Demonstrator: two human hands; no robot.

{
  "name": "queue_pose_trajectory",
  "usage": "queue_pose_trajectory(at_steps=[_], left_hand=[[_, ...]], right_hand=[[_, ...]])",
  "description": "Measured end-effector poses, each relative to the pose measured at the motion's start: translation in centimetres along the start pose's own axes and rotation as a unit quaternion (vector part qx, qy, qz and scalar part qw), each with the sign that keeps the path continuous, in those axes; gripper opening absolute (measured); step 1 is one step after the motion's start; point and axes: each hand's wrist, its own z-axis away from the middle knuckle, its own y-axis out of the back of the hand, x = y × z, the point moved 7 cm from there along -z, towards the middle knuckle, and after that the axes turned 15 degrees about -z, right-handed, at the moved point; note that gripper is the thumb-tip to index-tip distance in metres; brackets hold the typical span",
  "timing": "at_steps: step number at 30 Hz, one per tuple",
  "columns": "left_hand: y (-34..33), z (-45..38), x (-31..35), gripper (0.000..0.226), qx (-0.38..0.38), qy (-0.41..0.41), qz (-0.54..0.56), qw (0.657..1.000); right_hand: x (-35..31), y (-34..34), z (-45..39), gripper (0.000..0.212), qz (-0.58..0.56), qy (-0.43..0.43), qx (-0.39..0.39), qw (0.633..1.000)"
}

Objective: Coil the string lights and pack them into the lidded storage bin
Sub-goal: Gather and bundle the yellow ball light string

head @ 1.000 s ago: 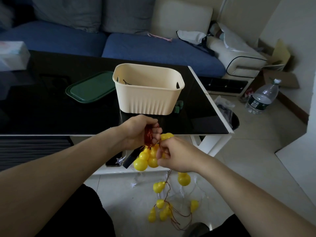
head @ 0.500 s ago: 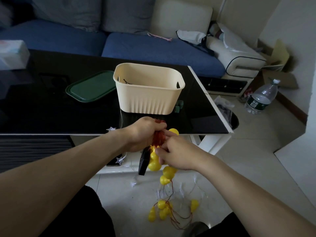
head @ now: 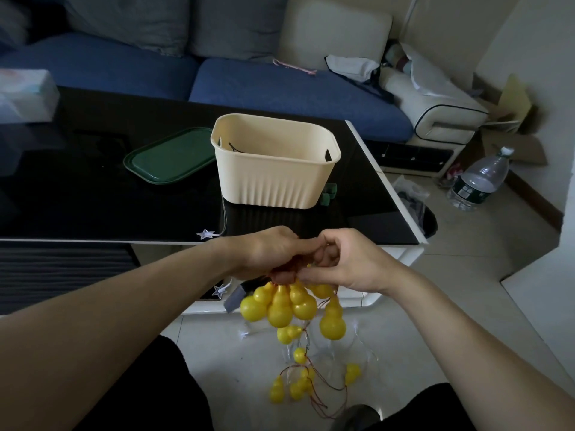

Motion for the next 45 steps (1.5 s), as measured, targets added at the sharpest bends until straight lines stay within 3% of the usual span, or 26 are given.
queue_pose_trajectory(at_steps=[6,11,15,21,24,27,32,35,39,45], left_hand=[[1.8,0.2,-0.1,0.037,0.065,0.006,0.032,0.997],[3.3,0.1,-0.6,0.036,0.127,0.003,0.063,0.990],[3.3,-0.1,-1.1,0.035,0.140,0.012,0.043,0.989],[0.9,-0.8,-1.7,0.053,0.025,0.029,0.051,0.998],[-0.3,-1.1,-1.6,0.060,-0.049,0.022,0.081,0.995],[-0.6,-0.9,-1.2,0.057,-0.075,0.017,0.093,0.993],[0.4,-0.5,-0.7,0.049,-0.018,-0.001,0.085,0.996],[1.1,-0.5,-0.4,0.046,0.021,-0.013,0.120,0.992],[2.1,-0.7,-0.8,0.045,0.059,0.002,0.166,0.984],[4.0,-0.8,-2.2,0.045,0.131,0.061,0.222,0.964]], right_hand=[[0.9,2.0,0.8,0.017,-0.004,-0.010,-0.037,0.999],[2.0,2.9,1.3,0.021,-0.088,-0.048,-0.056,0.993],[2.0,3.6,1.1,0.020,-0.152,-0.021,-0.008,0.988],[0.3,2.6,1.1,0.019,-0.122,0.012,0.001,0.992],[0.2,2.5,0.7,0.026,-0.060,0.025,0.037,0.997],[0.6,3.2,0.3,0.035,-0.033,0.013,0.080,0.996],[1.5,3.5,0.7,0.030,-0.050,-0.031,0.055,0.997],[2.0,3.5,0.7,0.063,-0.112,-0.060,0.049,0.991],[3.3,4.4,0.7,0.086,-0.114,-0.117,0.034,0.986],[5.5,6.9,1.7,0.059,-0.025,-0.181,0.061,0.981]])
